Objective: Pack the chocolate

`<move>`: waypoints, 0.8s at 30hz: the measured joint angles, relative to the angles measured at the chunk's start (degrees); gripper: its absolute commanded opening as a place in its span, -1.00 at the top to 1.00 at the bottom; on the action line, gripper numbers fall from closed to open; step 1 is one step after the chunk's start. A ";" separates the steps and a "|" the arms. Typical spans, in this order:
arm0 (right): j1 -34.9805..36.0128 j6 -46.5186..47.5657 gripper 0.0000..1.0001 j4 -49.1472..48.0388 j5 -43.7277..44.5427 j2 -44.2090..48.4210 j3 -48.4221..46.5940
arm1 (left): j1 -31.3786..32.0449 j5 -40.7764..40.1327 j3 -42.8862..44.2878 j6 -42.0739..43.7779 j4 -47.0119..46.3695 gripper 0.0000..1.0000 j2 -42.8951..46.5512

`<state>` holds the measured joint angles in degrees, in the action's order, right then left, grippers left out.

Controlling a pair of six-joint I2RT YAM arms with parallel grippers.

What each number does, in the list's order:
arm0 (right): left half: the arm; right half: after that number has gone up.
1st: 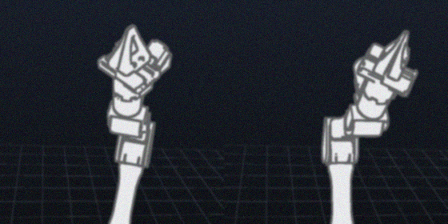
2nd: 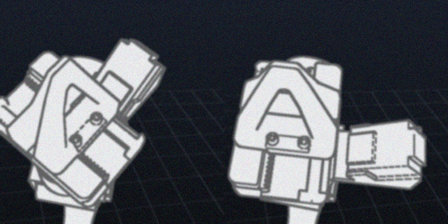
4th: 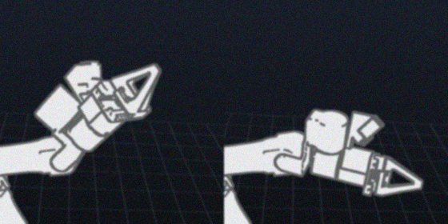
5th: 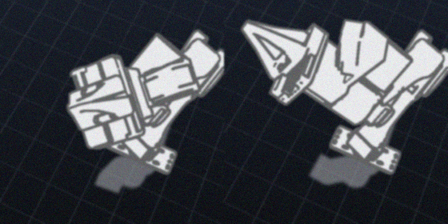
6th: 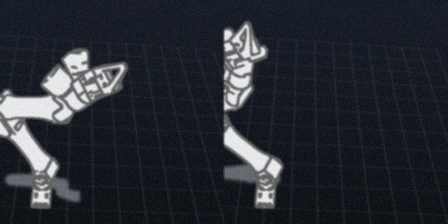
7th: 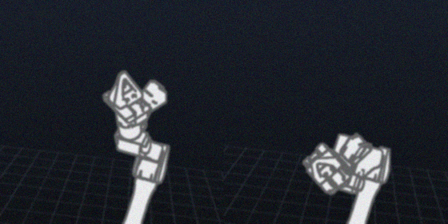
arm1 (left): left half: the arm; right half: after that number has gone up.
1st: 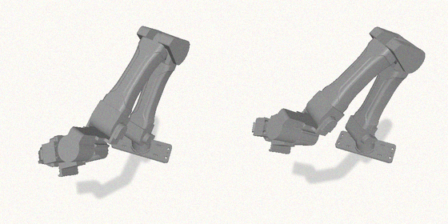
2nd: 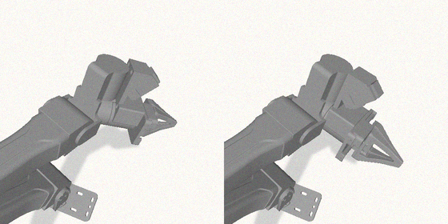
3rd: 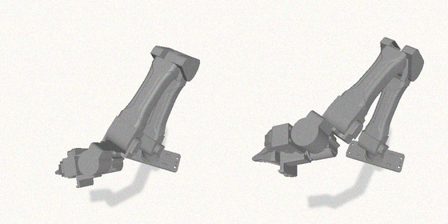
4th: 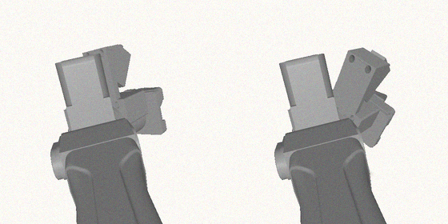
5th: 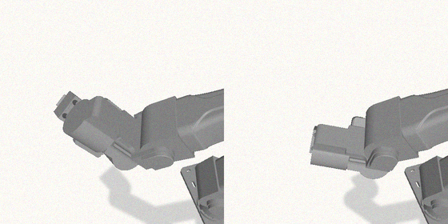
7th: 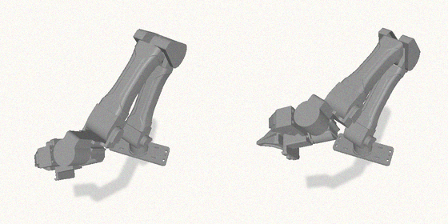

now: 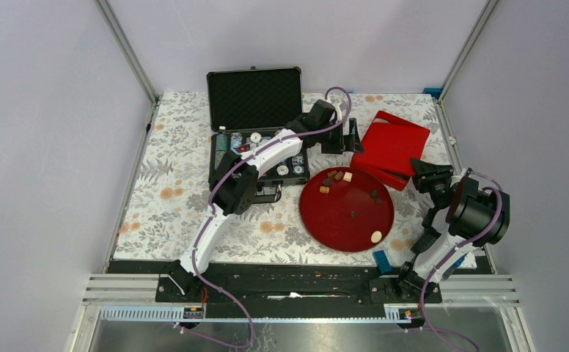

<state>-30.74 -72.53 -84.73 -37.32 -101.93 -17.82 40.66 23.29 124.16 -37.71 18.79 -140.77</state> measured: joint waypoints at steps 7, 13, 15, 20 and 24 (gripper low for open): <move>0.00 2.54 -0.72 4.26 0.24 4.37 1.22 | 0.00 0.00 0.00 -0.28 -0.44 -0.90 0.00; 0.00 11.30 -0.92 21.44 2.40 18.36 1.36 | 0.00 0.00 0.00 -0.31 -0.44 -0.90 0.00; 0.00 14.93 -0.94 29.51 4.37 24.41 1.25 | 0.00 0.00 0.00 -0.31 -0.44 -0.90 0.00; 0.00 22.73 -0.80 45.40 8.28 36.24 -0.37 | 0.00 -0.04 0.00 -0.39 -0.50 -0.90 0.00; 0.00 24.30 -0.75 48.57 7.89 34.32 -1.16 | 0.00 -0.02 0.17 -0.87 -0.48 -0.91 -0.02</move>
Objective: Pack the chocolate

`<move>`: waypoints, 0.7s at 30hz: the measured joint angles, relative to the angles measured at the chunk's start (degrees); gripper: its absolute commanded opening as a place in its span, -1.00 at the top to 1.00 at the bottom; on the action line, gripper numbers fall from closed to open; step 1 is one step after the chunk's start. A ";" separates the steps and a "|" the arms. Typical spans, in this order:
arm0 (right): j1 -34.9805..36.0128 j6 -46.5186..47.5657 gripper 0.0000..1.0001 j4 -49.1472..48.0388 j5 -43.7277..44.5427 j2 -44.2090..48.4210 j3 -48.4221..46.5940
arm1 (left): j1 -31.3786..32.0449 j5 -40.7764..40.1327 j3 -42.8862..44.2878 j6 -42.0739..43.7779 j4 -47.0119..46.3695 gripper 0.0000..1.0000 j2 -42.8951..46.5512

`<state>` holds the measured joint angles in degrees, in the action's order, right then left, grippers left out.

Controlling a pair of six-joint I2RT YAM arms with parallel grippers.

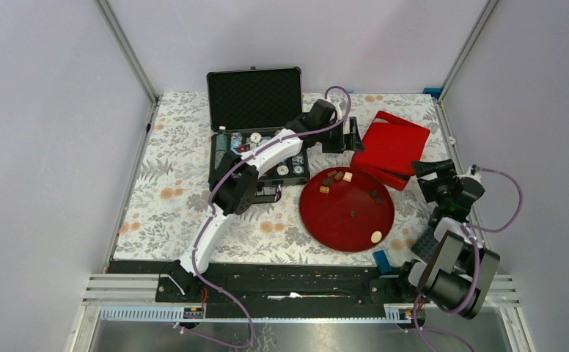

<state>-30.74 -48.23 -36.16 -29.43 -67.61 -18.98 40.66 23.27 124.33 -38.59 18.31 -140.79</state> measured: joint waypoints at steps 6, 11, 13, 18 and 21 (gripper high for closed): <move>0.28 -2.71 -0.60 -3.28 -3.06 -8.50 -0.02 | 0.00 0.00 0.17 -0.09 -0.11 -0.91 -0.02; 2.54 -4.68 -0.48 -7.76 -4.26 -11.58 -0.24 | 0.00 -0.09 0.17 -0.09 -0.09 -0.91 -0.04; 3.69 -5.18 -0.43 -8.76 -4.26 -11.93 -0.52 | 0.00 -0.09 0.17 -0.09 -0.11 -0.90 -0.04; 4.92 -5.60 -0.42 -9.11 -3.69 -11.28 -0.79 | 0.00 -0.09 0.17 -0.07 -0.09 -0.91 -0.07; 4.94 -5.35 -0.43 -7.80 -2.60 -9.25 -1.11 | 0.00 -0.09 0.17 -0.07 -0.09 -0.91 -0.07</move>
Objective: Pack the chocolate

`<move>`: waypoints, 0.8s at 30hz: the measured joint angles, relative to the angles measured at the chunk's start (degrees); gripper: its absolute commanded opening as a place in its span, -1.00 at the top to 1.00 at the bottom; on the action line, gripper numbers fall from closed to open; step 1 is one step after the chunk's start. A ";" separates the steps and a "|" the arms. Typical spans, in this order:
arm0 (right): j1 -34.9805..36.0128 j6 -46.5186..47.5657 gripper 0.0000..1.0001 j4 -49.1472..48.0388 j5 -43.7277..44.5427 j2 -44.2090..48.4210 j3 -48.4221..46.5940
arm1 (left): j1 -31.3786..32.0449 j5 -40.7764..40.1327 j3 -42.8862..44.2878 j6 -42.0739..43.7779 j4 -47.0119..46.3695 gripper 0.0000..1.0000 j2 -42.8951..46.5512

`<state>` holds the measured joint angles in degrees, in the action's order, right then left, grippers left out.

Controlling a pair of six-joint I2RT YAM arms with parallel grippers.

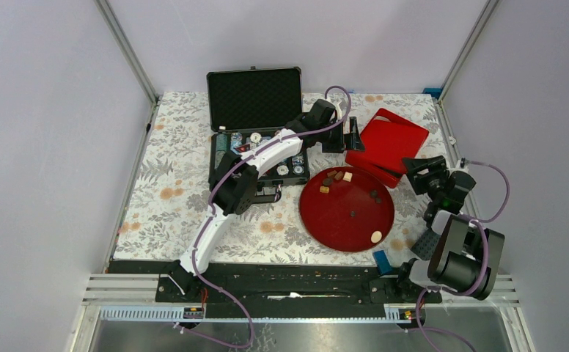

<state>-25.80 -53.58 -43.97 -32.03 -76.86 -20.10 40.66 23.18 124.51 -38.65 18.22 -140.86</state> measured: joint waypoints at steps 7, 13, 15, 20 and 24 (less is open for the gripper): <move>0.39 -2.54 -0.47 -5.03 0.09 -3.58 -1.40 | 0.00 -0.66 0.48 0.42 0.39 -0.92 -0.26; 1.99 -7.54 -0.33 -13.75 -0.09 -12.17 -1.40 | -0.22 -2.91 2.89 2.45 1.88 -0.92 -1.33; 2.21 -9.25 -0.11 -17.88 -0.11 -14.99 -1.40 | -0.42 -3.23 2.99 2.73 1.86 -0.92 -1.40; 2.32 -14.84 0.57 -28.22 -0.17 -23.28 -1.49 | -1.11 -4.13 4.09 3.56 2.64 -0.92 -2.54; 2.34 -20.13 0.79 -35.08 -0.48 -28.41 -1.51 | -1.77 -4.13 4.17 3.82 2.91 -0.92 -3.15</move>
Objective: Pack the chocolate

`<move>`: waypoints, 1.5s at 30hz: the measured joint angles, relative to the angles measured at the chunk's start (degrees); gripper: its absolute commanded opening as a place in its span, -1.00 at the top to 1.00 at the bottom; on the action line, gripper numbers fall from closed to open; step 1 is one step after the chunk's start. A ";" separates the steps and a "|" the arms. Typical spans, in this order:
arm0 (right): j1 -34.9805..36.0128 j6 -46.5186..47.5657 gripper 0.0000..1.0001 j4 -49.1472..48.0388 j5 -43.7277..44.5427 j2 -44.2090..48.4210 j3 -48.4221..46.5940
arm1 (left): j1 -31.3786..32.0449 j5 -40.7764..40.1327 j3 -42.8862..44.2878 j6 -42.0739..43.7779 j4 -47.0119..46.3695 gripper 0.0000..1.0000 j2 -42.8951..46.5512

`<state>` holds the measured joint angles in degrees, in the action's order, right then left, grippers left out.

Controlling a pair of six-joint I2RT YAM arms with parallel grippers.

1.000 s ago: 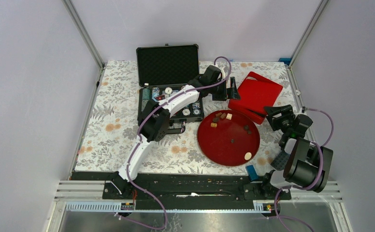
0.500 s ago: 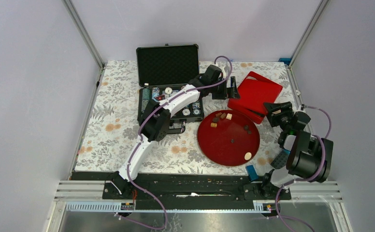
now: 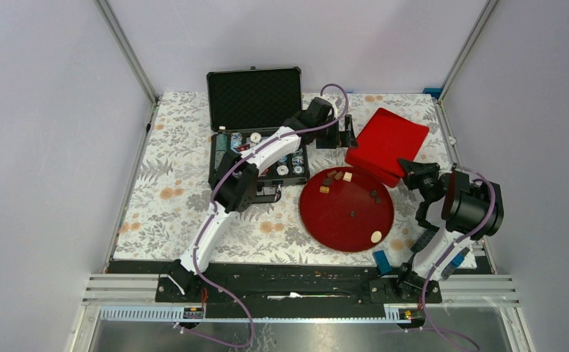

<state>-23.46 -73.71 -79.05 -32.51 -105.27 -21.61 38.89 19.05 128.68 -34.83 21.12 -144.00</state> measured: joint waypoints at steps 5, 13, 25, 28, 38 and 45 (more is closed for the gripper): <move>0.09 -1.60 0.93 -3.21 0.02 -0.59 0.13 | -0.57 0.07 0.00 0.09 0.00 -0.92 -0.09; 0.09 -1.64 1.00 -4.59 -0.22 -0.50 0.92 | -0.76 0.31 0.00 0.07 -0.15 -0.93 -0.09; 0.11 -0.02 1.00 -5.62 -1.60 -1.27 0.92 | -0.76 1.79 0.00 -0.44 -0.26 -0.93 -0.63; 0.11 0.66 1.00 -5.62 -1.66 0.37 1.14 | -0.79 2.14 0.00 -0.92 -0.31 -0.93 -0.66; 0.17 0.94 1.00 -5.68 -3.15 3.19 -0.28 | -1.11 3.10 0.00 -1.66 -0.85 -0.93 -0.66; 0.22 0.92 1.00 -5.75 -2.67 0.11 -2.47 | -1.16 3.54 0.04 -2.14 -1.57 -0.93 -0.76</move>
<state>-23.24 -72.79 -84.79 -35.18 -105.16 -24.08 37.74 22.59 128.73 -36.97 19.55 -144.77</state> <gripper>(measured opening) 0.211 0.960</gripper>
